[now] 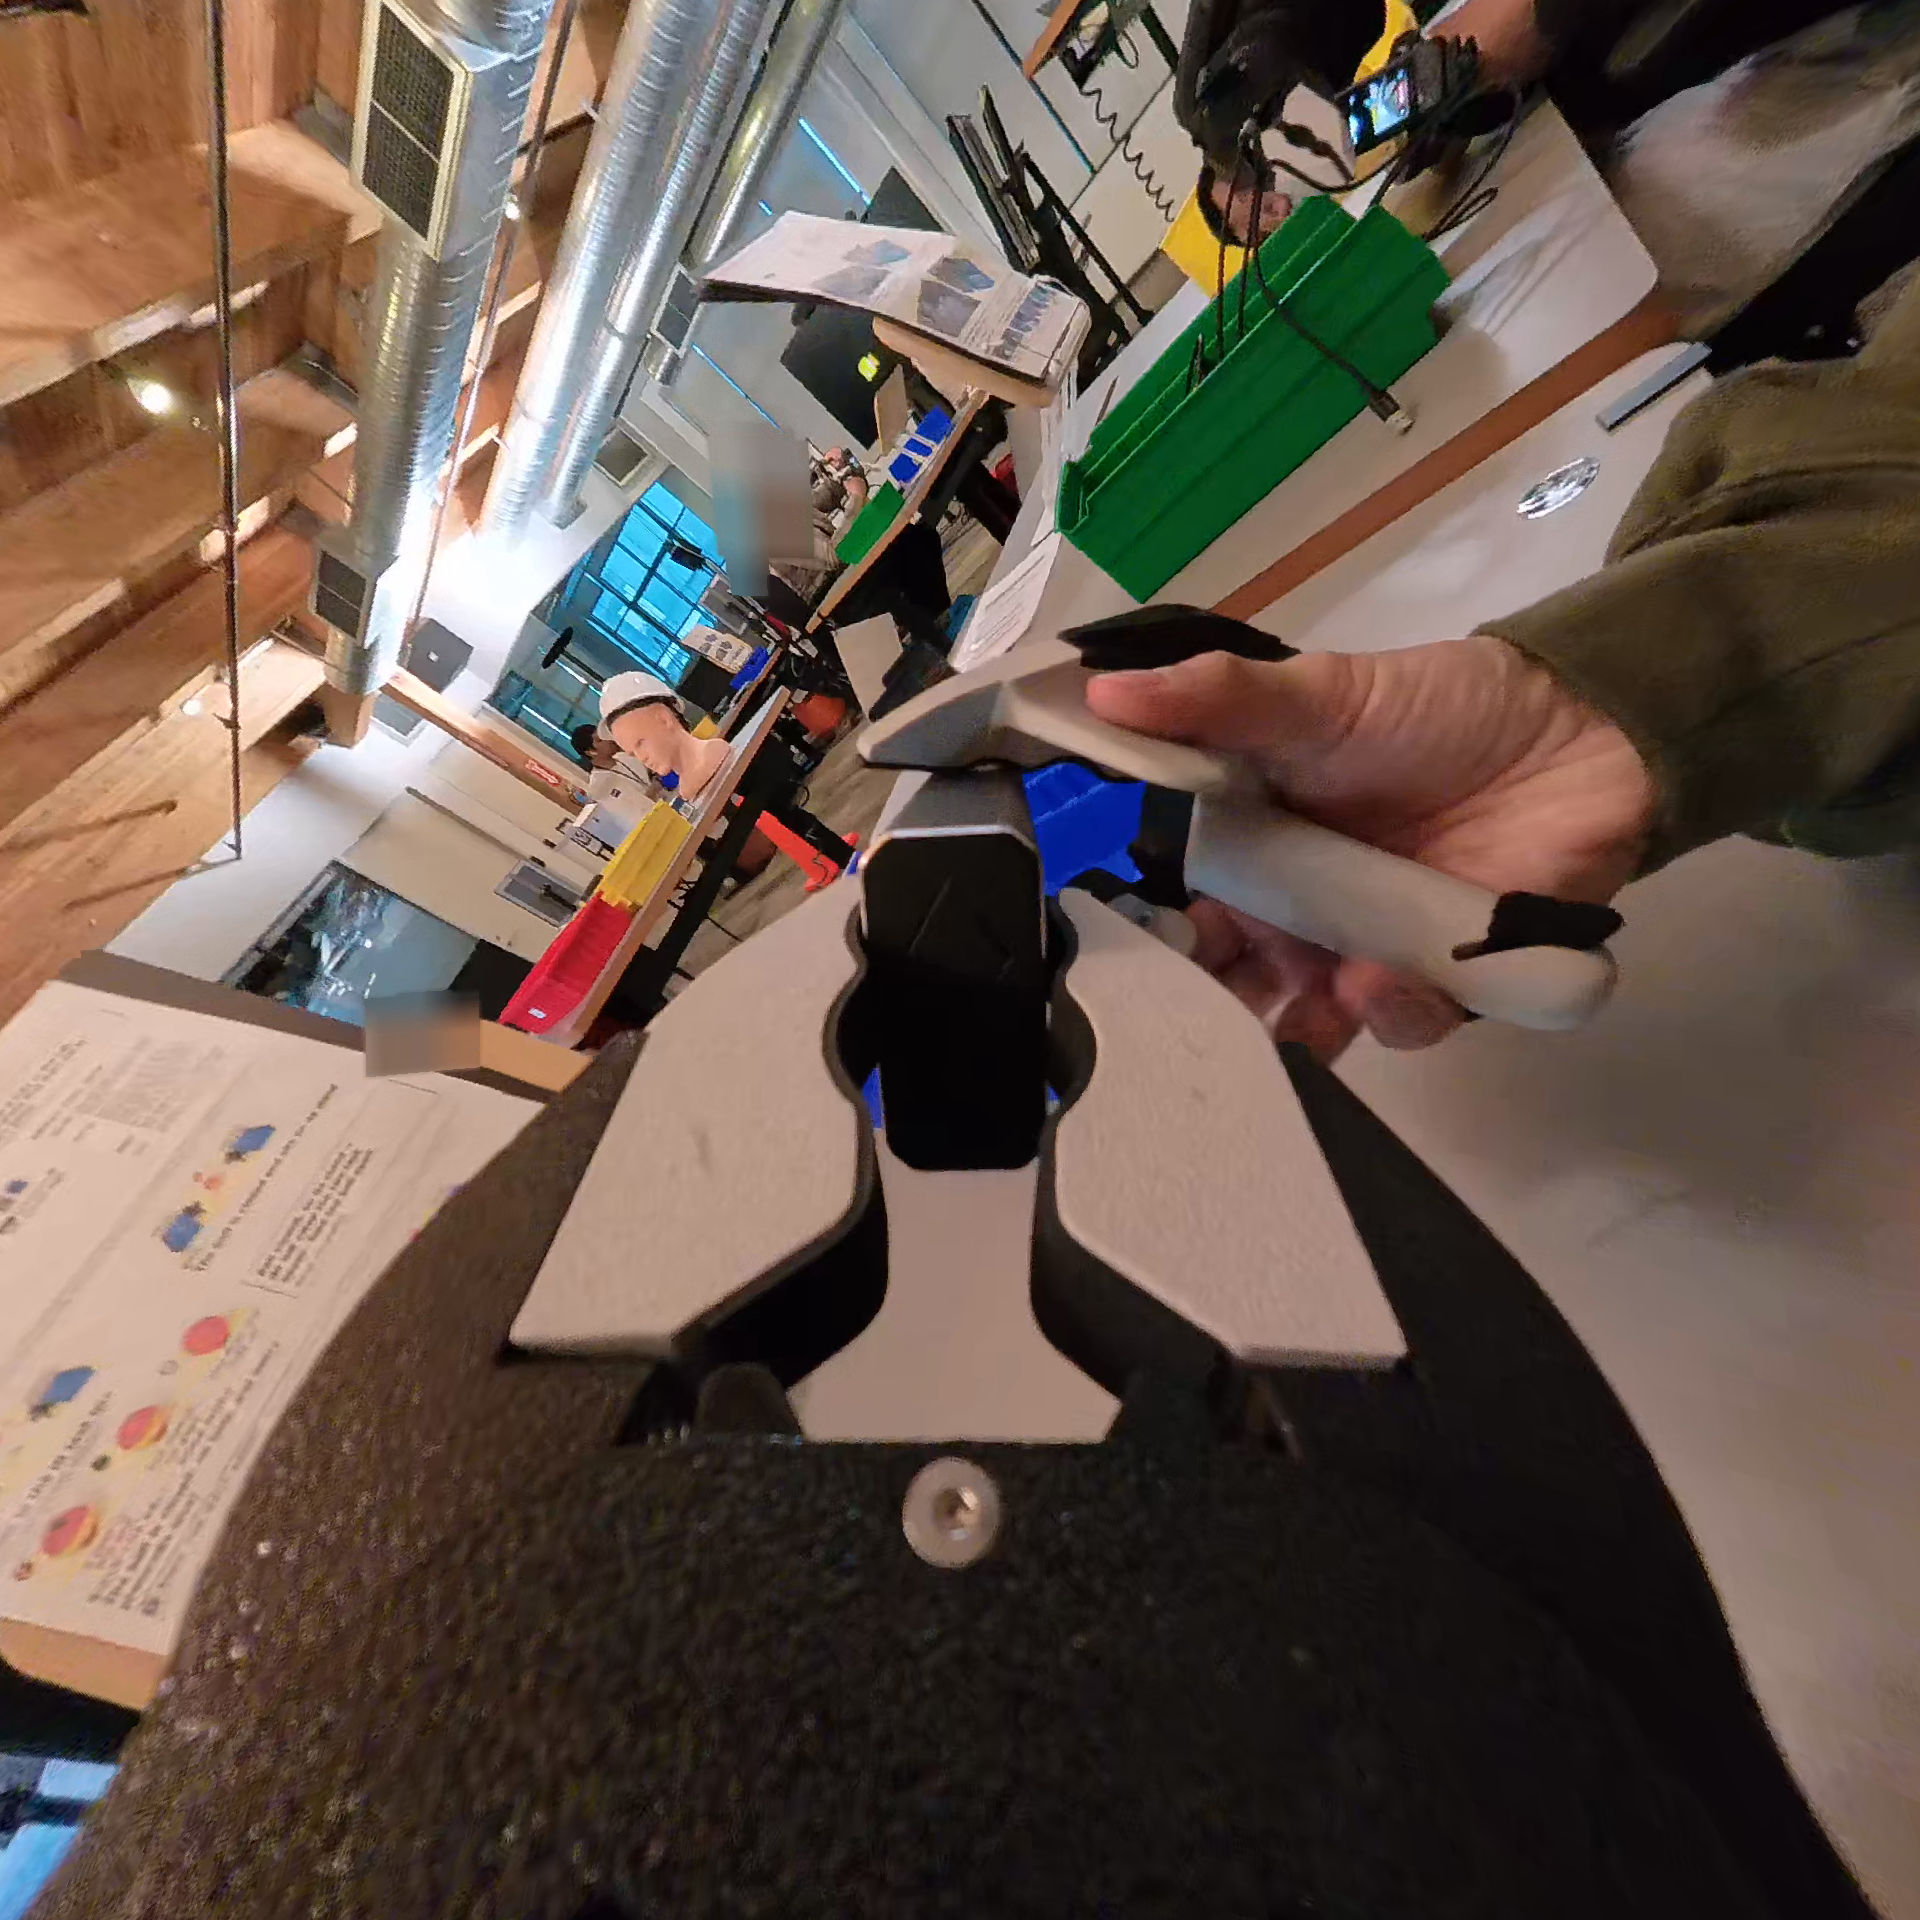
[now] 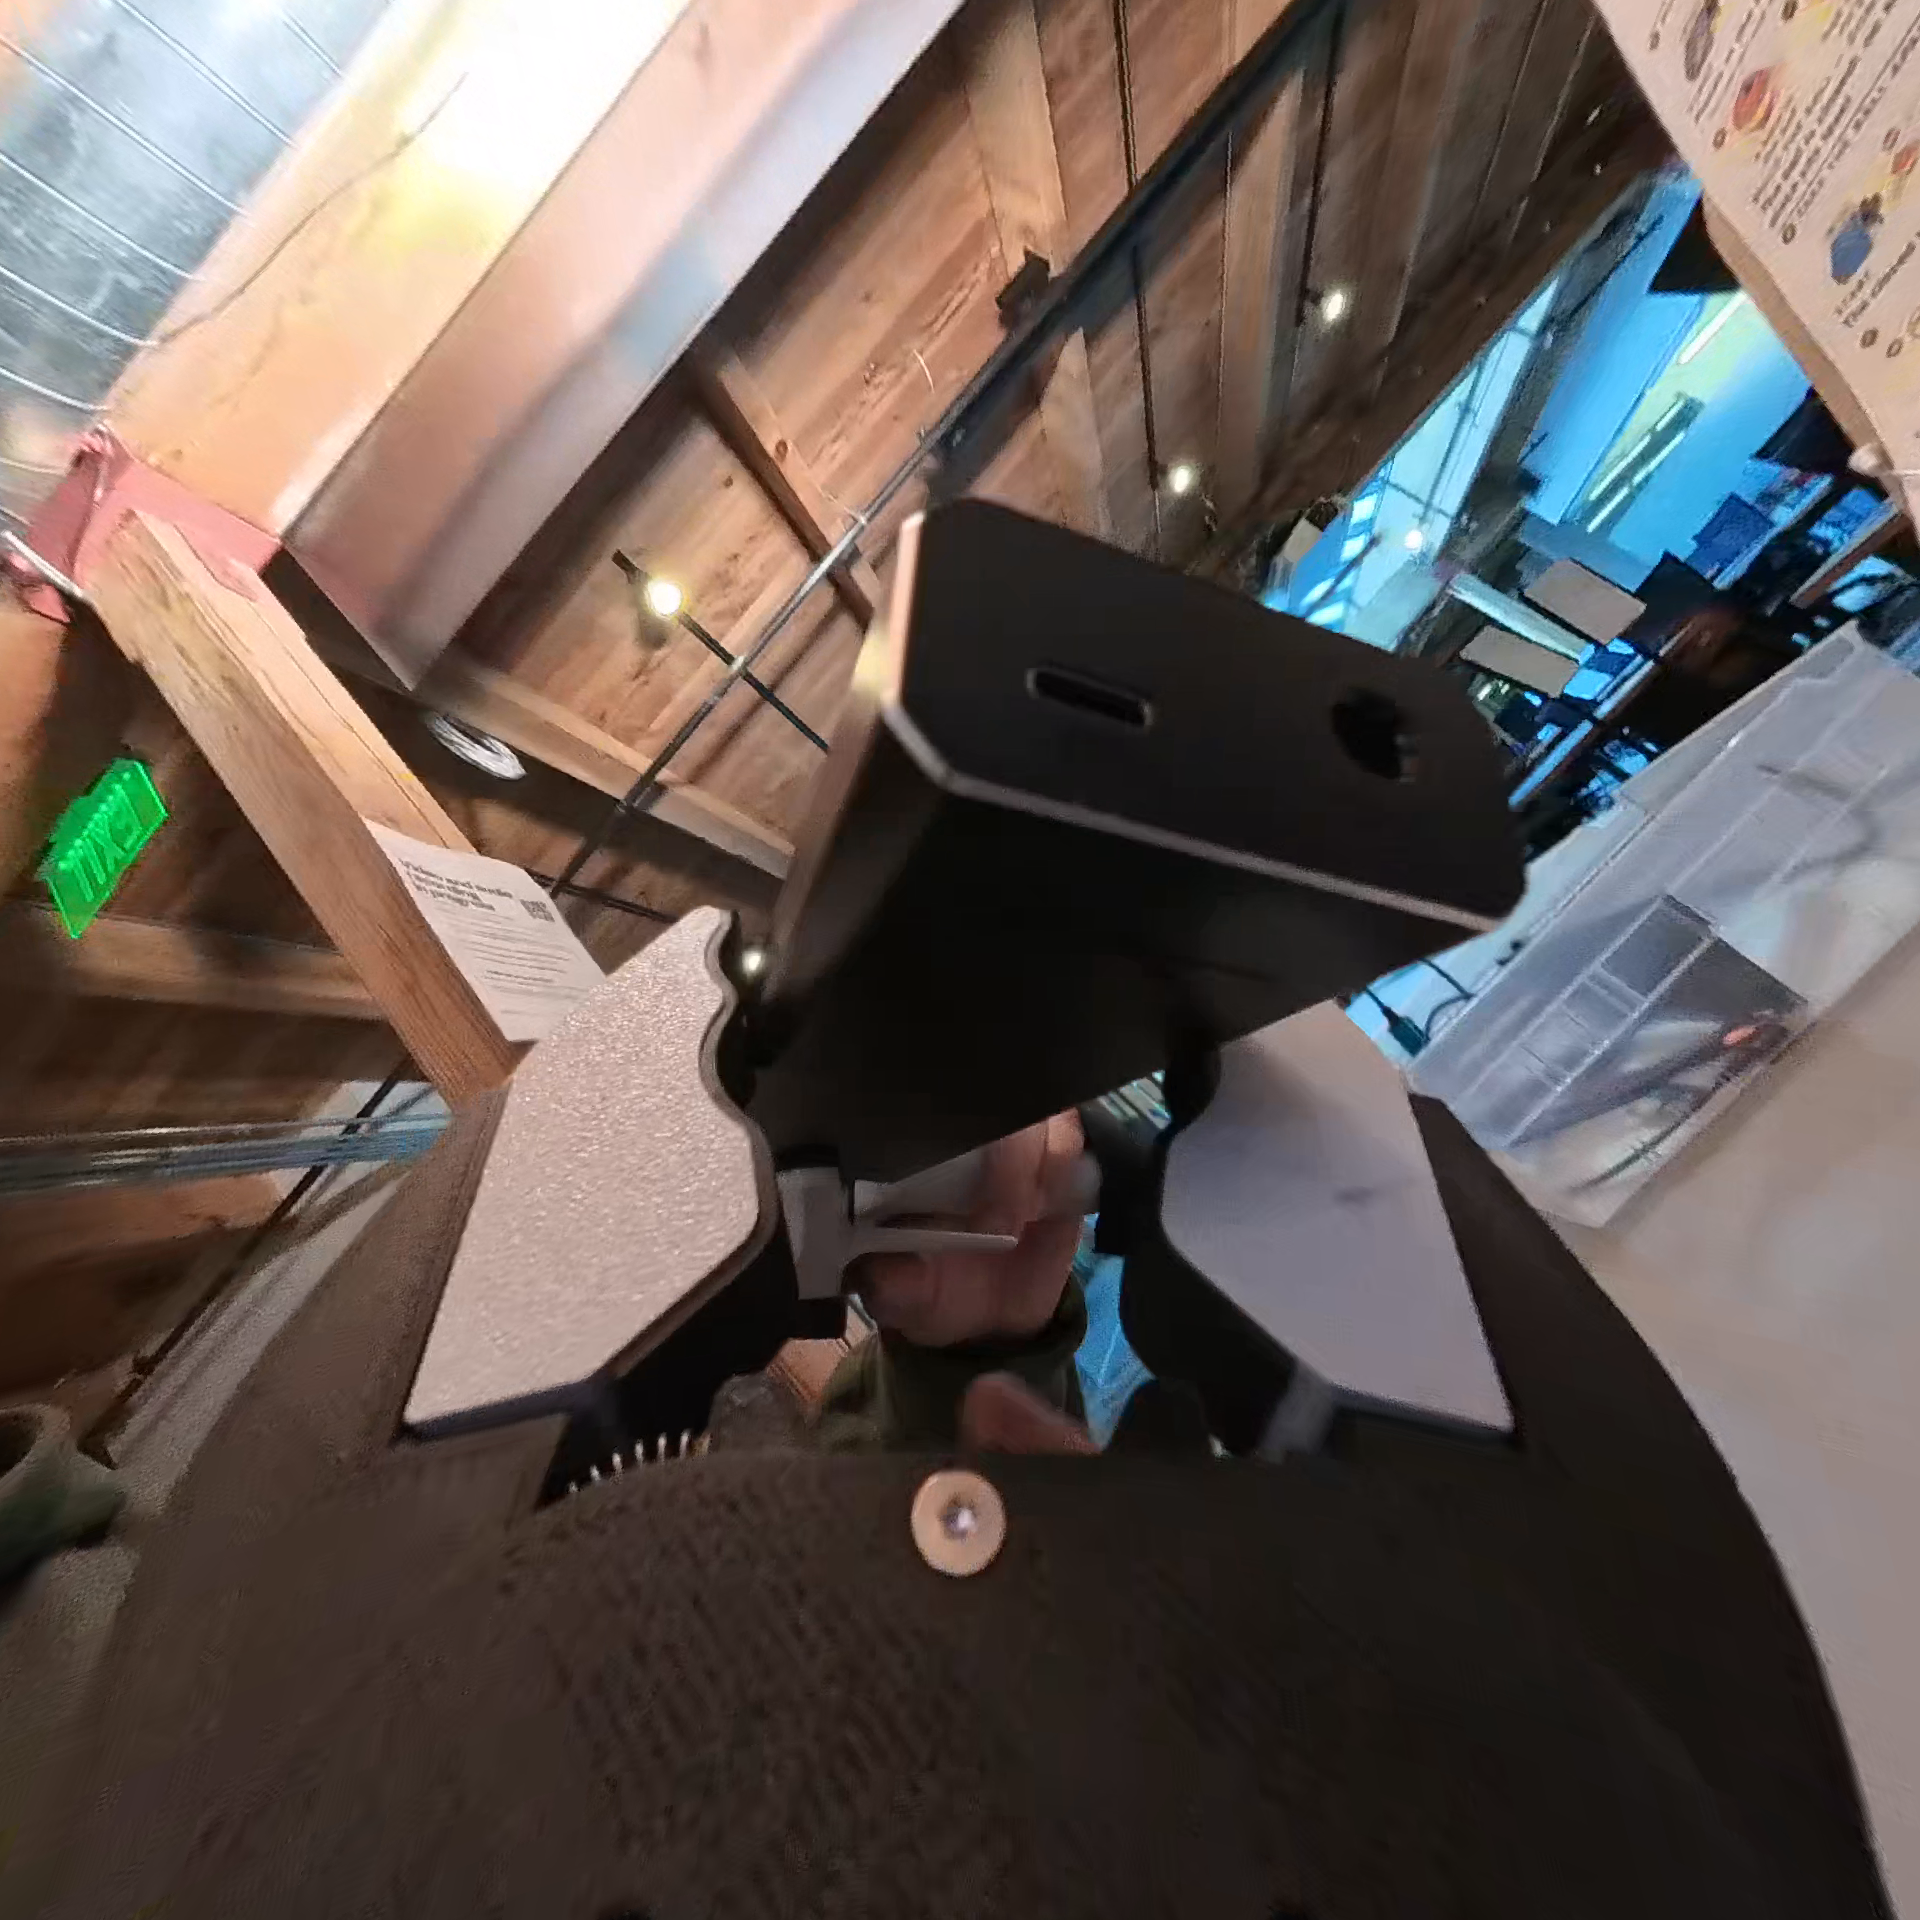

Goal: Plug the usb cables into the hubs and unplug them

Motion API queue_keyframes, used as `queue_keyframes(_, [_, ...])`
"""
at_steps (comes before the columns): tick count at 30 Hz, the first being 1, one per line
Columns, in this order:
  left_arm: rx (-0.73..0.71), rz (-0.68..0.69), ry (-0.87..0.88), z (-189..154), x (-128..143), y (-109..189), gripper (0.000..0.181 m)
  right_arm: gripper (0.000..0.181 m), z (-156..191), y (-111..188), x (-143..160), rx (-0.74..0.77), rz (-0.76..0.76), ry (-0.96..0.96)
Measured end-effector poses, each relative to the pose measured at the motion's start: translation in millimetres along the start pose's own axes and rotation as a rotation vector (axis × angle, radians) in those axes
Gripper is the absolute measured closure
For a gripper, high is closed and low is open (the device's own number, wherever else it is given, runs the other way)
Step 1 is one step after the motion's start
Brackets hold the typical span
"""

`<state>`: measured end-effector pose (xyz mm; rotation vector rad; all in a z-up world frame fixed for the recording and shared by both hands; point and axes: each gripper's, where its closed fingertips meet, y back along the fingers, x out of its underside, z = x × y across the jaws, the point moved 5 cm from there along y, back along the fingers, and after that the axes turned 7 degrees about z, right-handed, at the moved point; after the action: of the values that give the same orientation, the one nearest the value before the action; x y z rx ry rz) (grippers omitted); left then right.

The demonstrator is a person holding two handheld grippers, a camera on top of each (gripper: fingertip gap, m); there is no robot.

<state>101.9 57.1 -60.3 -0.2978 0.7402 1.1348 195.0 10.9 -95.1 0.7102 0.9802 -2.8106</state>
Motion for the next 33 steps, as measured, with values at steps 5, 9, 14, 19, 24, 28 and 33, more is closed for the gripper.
queue_keyframes(5, [0.016, 0.051, 0.078, -2, 18, -1, 0.153, 0.106, 3, 0, -5, 0.121, 0.064, 0.169])
queue_keyframes(9, [0.130, 0.014, 0.279, -2, 16, 4, 0.122, 0.107, 13, 3, -15, 0.220, 0.160, 0.408])
queue_keyframes(14, [0.436, 0.105, 0.603, -9, 23, -2, 0.104, 0.117, 29, 3, -5, 0.226, 0.402, 0.720])
queue_keyframes(19, [0.599, 0.190, 0.626, -49, 50, -30, 0.104, 0.117, 22, -4, 24, 0.254, 0.656, 0.817])
queue_keyframes(24, [0.735, -0.056, 0.663, -81, 38, -42, 0.100, 0.118, 23, -8, 43, 0.199, 0.758, 0.788])
queue_keyframes(28, [0.835, -0.202, 0.761, -84, 31, -46, 0.119, 0.118, 30, -8, 48, 0.122, 0.769, 0.749])
queue_keyframes(33, [0.694, -0.170, 0.725, -80, 38, -49, 0.121, 0.119, 30, -2, 42, 0.172, 0.779, 0.844])
